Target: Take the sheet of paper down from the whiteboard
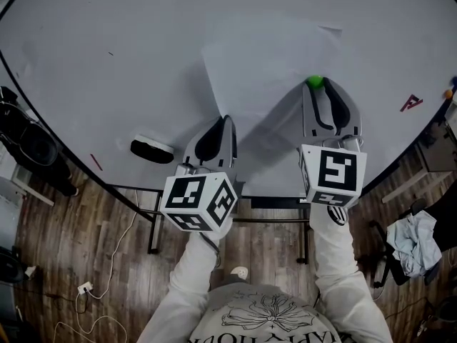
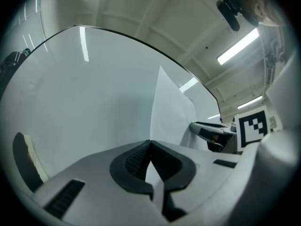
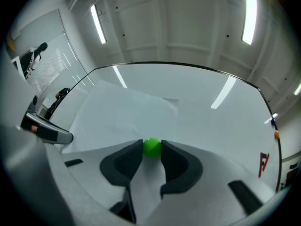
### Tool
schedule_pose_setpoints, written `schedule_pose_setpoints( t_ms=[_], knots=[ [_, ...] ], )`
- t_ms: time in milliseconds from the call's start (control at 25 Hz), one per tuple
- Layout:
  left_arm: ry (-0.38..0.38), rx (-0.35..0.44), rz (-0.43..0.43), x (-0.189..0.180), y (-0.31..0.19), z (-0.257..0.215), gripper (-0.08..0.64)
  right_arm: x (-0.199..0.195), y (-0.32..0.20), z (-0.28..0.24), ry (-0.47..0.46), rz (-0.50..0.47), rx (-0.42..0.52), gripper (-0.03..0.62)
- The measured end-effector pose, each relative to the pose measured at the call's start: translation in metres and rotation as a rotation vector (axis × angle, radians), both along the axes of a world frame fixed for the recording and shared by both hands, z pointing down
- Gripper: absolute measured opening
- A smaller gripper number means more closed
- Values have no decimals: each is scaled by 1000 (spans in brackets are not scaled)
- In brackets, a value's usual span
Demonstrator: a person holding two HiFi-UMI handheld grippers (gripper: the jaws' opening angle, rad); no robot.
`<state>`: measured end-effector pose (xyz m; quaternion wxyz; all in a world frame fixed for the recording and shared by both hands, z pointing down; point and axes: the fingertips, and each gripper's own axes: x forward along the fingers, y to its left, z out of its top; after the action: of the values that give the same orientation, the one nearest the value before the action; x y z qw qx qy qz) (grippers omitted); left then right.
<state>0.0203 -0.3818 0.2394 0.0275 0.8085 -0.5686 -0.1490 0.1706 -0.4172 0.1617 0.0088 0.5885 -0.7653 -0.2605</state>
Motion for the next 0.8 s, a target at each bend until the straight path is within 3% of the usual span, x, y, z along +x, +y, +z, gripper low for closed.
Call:
schedule_pose_setpoints(
  t_ms=[800],
  knots=[
    [10,4,-40,-29,19,1,3,3,1,-6,-6,2,6,118]
  ],
)
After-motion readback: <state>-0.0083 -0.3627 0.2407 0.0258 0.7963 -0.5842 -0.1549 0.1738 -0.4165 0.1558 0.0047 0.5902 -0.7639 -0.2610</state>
